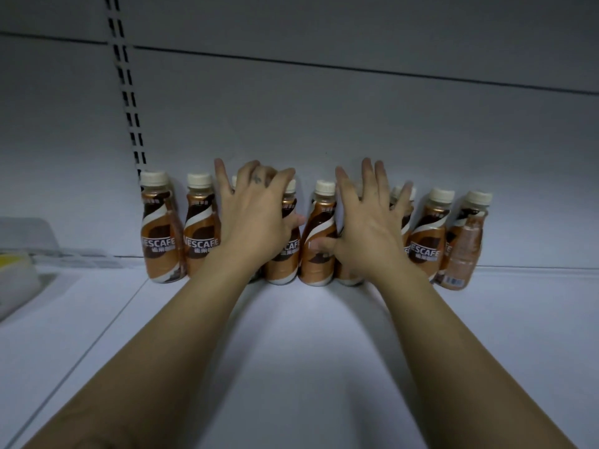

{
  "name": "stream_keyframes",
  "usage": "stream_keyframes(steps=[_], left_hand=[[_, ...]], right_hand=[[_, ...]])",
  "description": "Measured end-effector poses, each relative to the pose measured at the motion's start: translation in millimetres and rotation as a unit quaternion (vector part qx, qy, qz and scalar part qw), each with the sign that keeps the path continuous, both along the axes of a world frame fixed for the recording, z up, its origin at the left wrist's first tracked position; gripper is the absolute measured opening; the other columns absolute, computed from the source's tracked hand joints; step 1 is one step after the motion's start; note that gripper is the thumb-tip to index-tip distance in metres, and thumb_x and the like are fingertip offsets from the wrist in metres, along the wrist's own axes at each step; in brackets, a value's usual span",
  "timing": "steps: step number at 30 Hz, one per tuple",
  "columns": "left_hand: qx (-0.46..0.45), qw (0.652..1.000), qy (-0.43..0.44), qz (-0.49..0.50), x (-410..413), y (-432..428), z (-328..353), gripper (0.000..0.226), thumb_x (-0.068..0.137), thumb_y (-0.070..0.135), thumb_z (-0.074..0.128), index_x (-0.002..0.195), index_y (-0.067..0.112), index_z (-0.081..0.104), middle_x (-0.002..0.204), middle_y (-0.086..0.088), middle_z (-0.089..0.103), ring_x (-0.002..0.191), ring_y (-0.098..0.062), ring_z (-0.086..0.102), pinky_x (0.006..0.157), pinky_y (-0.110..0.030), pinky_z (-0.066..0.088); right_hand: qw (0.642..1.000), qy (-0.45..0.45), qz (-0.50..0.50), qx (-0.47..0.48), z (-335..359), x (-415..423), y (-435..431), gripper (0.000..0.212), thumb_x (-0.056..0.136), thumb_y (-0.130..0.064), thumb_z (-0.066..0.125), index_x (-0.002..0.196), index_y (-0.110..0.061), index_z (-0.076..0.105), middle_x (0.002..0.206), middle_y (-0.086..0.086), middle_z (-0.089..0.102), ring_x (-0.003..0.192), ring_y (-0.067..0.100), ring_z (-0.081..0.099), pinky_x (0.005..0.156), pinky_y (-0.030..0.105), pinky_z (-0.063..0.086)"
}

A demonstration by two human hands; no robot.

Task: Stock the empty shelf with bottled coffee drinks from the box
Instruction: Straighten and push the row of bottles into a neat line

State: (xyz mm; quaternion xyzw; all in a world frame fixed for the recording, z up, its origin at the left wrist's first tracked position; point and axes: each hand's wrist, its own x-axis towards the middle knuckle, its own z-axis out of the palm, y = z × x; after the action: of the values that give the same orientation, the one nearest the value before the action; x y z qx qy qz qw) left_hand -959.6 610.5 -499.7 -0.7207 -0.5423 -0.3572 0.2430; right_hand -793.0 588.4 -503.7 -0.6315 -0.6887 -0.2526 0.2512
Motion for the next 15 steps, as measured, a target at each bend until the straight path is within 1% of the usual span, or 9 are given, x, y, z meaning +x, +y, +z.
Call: stream_keyframes(steps=[1,3,5,7,9,10,12,15], left_hand=[[0.0,1.0,0.002,-0.003,1,-3,3,0.071,0.078,0.057,0.063,0.139,0.029,0.039,0.139,-0.004,0.048,0.14,-0.027,0.026,0.111,-0.058,-0.009],[0.004,1.0,0.0,-0.02,6,-7,12,0.072,0.08,0.056,0.062,0.141,0.027,0.038,0.143,-0.005,0.043,0.141,-0.027,0.023,0.112,-0.058,-0.007],[0.006,0.999,-0.01,-0.043,14,-9,24,0.068,0.082,0.051,0.062,0.14,0.027,0.038,0.144,-0.004,0.043,0.141,-0.026,0.023,0.114,-0.057,-0.005],[-0.004,0.997,-0.008,-0.076,26,-10,36,0.065,0.082,0.047,0.062,0.14,0.026,0.04,0.142,-0.004,0.045,0.139,-0.026,0.027,0.115,-0.056,-0.003],[-0.027,0.993,0.009,-0.115,44,-10,46,0.063,0.083,0.047,0.062,0.139,0.026,0.042,0.14,-0.006,0.047,0.137,-0.025,0.03,0.115,-0.053,-0.002],[-0.045,0.99,0.019,-0.136,53,-10,50,0.063,0.083,0.046,0.062,0.14,0.027,0.042,0.14,-0.006,0.047,0.136,-0.025,0.031,0.116,-0.052,-0.002],[-0.074,0.981,0.042,-0.172,74,-6,53,0.063,0.084,0.046,0.061,0.141,0.028,0.04,0.143,-0.006,0.045,0.137,-0.025,0.03,0.115,-0.051,-0.003],[-0.092,0.972,0.113,-0.185,103,4,59,0.062,0.086,0.045,0.06,0.143,0.032,0.037,0.143,-0.006,0.045,0.137,-0.025,0.03,0.115,-0.052,-0.003]], right_hand=[[1.0,0.0,0.009,0.012,9,3,-2,0.109,0.069,-0.069,0.063,0.151,-0.025,0.007,0.159,0.015,-0.002,0.145,0.031,-0.011,0.11,0.064,-0.009],[0.998,0.036,0.037,0.031,28,15,-6,0.091,0.077,-0.065,0.058,0.149,-0.025,0.019,0.158,0.014,0.012,0.146,0.03,0.002,0.112,0.061,-0.006],[0.995,0.073,0.052,0.04,43,32,-9,0.068,0.087,-0.055,0.052,0.145,-0.025,0.032,0.153,0.011,0.028,0.143,0.028,0.017,0.113,0.058,0.002],[0.995,0.089,0.028,0.038,52,54,-12,0.055,0.091,-0.046,0.05,0.141,-0.025,0.041,0.146,0.009,0.041,0.136,0.029,0.03,0.114,0.057,0.012],[0.994,0.106,-0.002,0.031,53,75,-17,0.051,0.09,-0.041,0.054,0.137,-0.024,0.046,0.141,0.009,0.047,0.131,0.031,0.037,0.112,0.054,0.019],[0.994,0.105,-0.016,0.025,51,85,-19,0.05,0.089,-0.04,0.055,0.135,-0.024,0.049,0.138,0.01,0.05,0.129,0.031,0.039,0.111,0.054,0.02],[0.995,0.084,-0.041,0.018,46,103,-23,0.046,0.089,-0.043,0.054,0.131,-0.025,0.053,0.134,0.009,0.054,0.127,0.03,0.042,0.112,0.056,0.017],[0.996,0.059,-0.072,0.017,44,121,-23,0.045,0.09,-0.049,0.049,0.128,-0.026,0.055,0.126,0.008,0.06,0.125,0.031,0.045,0.113,0.056,0.007]])
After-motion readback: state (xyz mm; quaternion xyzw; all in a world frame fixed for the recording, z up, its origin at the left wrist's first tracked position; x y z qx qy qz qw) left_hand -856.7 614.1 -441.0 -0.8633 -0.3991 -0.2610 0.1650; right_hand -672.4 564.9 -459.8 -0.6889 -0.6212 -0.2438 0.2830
